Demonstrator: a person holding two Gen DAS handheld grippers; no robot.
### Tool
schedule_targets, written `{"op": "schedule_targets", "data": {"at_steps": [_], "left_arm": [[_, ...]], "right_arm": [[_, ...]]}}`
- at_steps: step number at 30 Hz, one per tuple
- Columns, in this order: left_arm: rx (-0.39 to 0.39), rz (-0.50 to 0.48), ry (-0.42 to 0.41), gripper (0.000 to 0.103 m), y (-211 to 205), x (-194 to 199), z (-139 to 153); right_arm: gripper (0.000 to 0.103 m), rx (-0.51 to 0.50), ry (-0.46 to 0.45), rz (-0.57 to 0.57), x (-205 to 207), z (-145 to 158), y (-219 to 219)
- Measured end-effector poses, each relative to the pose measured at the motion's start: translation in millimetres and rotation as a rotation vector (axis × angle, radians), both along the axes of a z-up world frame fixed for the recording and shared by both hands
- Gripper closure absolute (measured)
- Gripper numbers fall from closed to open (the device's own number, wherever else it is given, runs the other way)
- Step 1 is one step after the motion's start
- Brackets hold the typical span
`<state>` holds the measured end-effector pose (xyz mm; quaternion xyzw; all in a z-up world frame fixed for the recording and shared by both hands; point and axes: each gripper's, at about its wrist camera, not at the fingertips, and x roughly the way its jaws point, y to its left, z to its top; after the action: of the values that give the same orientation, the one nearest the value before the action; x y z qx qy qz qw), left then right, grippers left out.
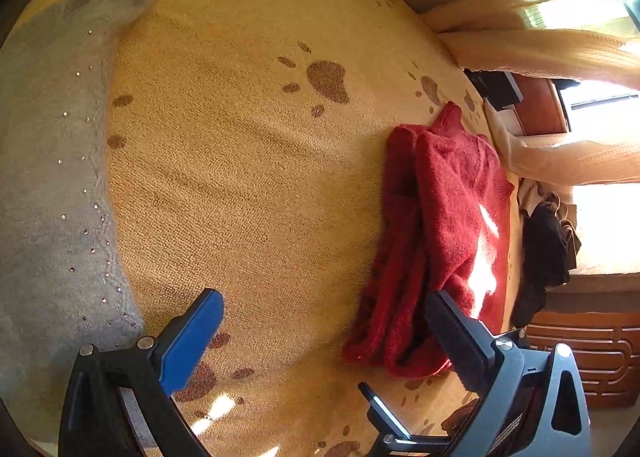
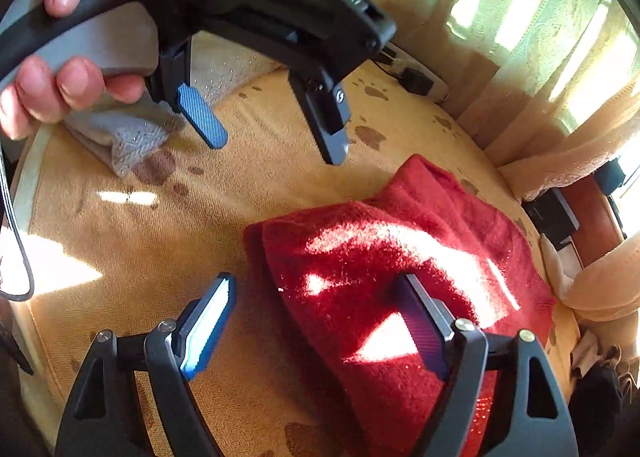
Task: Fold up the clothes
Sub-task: 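Grasp the folded sweater with the right gripper while the left gripper grasps its other end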
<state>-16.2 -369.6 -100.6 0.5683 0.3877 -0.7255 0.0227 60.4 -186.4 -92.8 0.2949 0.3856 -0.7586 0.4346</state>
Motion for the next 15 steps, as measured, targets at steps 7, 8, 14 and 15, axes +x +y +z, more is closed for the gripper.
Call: {"op": "schedule_targets", "data": {"at_steps": [7, 8, 14, 15], "left_arm": [[0.021, -0.002, -0.028, 0.000, 2.2, -0.2, -5.5], [0.027, -0.003, -0.029, 0.000, 3.6, 0.0, -5.7], [0.088, 0.013, -0.027, 0.000, 6.7, 0.2, -6.9], [0.101, 0.017, -0.023, 0.000, 6.7, 0.6, -6.3]], "right_arm": [[0.026, 0.002, -0.004, -0.042, -10.4, -7.3, -0.2], [0.032, 0.001, -0.002, -0.056, -13.8, -7.3, -0.9], [0.048, 0.018, 0.047, -0.076, -22.5, -8.3, -2.5], [0.062, 0.005, 0.034, -0.094, -26.0, -3.3, 0.1]]}}
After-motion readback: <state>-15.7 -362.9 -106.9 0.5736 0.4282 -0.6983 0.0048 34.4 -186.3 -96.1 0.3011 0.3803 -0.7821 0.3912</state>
